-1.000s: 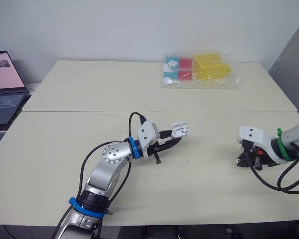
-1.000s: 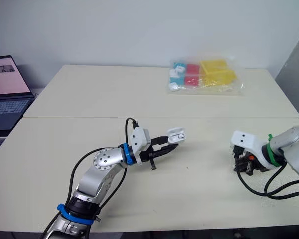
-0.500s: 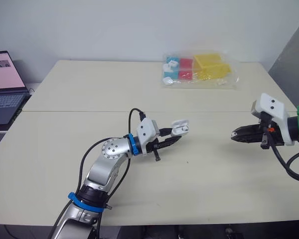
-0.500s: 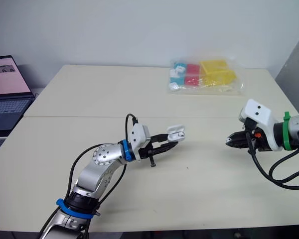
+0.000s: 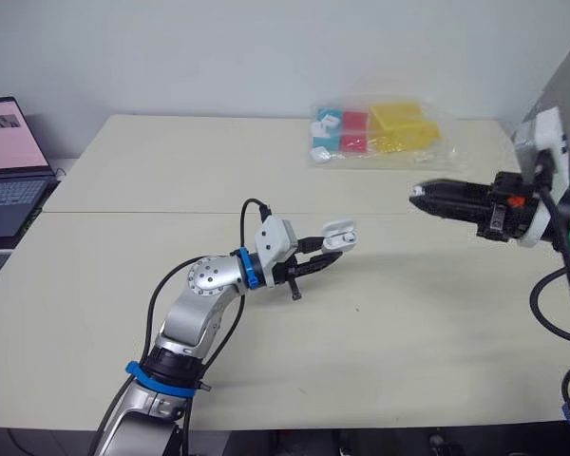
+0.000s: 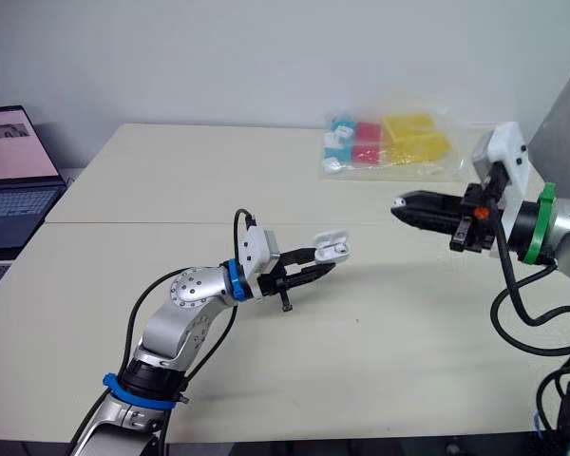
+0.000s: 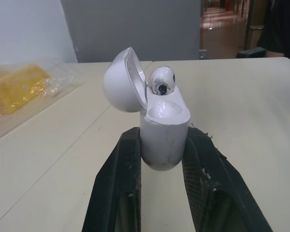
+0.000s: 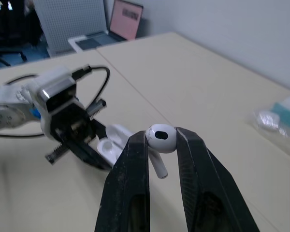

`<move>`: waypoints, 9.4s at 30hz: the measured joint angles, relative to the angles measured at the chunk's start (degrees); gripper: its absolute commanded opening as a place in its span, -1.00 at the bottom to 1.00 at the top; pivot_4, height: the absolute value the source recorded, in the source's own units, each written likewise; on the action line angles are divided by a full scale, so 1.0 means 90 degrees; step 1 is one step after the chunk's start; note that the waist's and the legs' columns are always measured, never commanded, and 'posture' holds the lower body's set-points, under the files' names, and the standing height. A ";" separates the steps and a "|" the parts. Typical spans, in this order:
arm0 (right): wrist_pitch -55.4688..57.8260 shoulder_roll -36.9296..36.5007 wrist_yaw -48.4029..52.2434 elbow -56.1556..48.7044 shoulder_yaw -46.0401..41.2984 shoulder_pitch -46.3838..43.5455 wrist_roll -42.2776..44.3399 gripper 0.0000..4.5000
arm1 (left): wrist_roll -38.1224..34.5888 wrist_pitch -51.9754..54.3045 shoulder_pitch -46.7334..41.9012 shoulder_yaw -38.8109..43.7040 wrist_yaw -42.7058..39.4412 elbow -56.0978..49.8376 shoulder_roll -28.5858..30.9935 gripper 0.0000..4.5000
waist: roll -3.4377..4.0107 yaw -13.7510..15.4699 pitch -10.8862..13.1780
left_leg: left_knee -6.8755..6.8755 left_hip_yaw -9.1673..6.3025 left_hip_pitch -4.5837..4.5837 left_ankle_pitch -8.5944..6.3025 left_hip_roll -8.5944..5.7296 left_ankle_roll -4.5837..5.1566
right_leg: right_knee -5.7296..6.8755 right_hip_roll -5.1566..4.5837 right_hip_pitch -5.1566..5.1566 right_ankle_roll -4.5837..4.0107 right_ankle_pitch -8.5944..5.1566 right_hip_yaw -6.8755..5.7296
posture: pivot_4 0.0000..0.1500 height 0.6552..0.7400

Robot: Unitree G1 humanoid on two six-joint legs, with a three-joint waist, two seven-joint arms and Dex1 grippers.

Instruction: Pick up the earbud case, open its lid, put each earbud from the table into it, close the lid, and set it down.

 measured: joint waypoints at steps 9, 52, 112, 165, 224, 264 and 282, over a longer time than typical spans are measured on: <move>0.0044 0.1438 -0.1946 -0.0741 0.0097 -0.0007 0.1200 -0.81 | -0.0110 0.0240 -0.0103 0.0009 0.0009 -0.0022 -0.0034 -0.64 | 0.0001 -0.0007 -0.0001 | 0.0000 -0.0002 -0.0002 0.0000 0.0000 0.0000 | 0.0003 0.0000 -0.0002 0.0000 0.0000 0.0000 | 1.00 1.00; -0.2592 0.2763 -0.2826 -0.0933 0.2431 0.2016 -0.0808 -0.81 | -0.0246 0.0541 -0.0252 0.0006 0.0059 -0.0064 -0.0124 -0.64 | 0.0003 -0.0013 -0.0001 | -0.0001 -0.0004 -0.0001 0.0000 -0.0001 0.0000 | 0.0000 0.0004 -0.0003 0.0001 -0.0001 -0.0001 | 1.00 1.00; -0.3820 0.3275 -0.2687 -0.0524 0.2927 0.2639 -0.2063 -0.81 | -0.0254 0.0822 -0.0217 0.0006 0.0139 -0.0264 -0.0114 -0.64 | 0.0003 -0.0012 -0.0001 | -0.0001 -0.0005 0.0000 0.0000 -0.0001 0.0000 | 0.0001 0.0006 -0.0003 0.0002 -0.0001 -0.0001 | 1.00 1.00; -0.2836 0.2719 -0.2785 -0.1229 0.2388 0.2715 -0.1366 0.18 | -0.0253 0.0838 -0.0209 0.0019 0.0227 -0.0288 -0.0120 -0.64 | 0.0003 -0.0011 -0.0001 | -0.0001 -0.0005 -0.0001 0.0001 -0.0001 0.0000 | 0.0000 0.0006 -0.0002 0.0002 -0.0001 0.0000 | 1.00 1.00; -0.2917 0.0039 0.1968 0.3386 0.3518 -0.2453 -0.2338 0.18 | -0.0352 0.0655 -0.0207 -0.0005 0.0075 -0.0403 -0.0095 -0.64 | 0.0003 -0.0008 -0.0001 | -0.0004 0.0001 -0.0012 0.0000 -0.0002 0.0001 | -0.0006 -0.0007 -0.0013 -0.0003 0.0001 -0.0001 | 1.00 1.00; -0.3162 0.0631 0.4225 0.4324 0.4590 -0.3290 -0.3646 -1.00 | -0.0353 0.0674 -0.0212 -0.0019 -0.0044 -0.0403 -0.0119 -0.64 | 0.0005 -0.0010 0.0000 | -0.0003 -0.0005 -0.0012 0.0000 -0.0002 0.0000 | 0.0001 -0.0010 -0.0018 -0.0010 0.0005 -0.0007 | 1.00 1.00; -0.2945 0.0452 0.4257 0.3938 0.4565 -0.3227 -0.3538 -1.00 | -0.0352 0.0675 -0.0209 -0.0022 -0.0061 -0.0404 -0.0119 -0.64 | 0.0005 -0.0009 0.0000 | -0.0003 -0.0006 -0.0012 0.0000 -0.0002 0.0000 | 0.0001 -0.0010 -0.0018 -0.0010 0.0005 -0.0008 | 1.00 1.00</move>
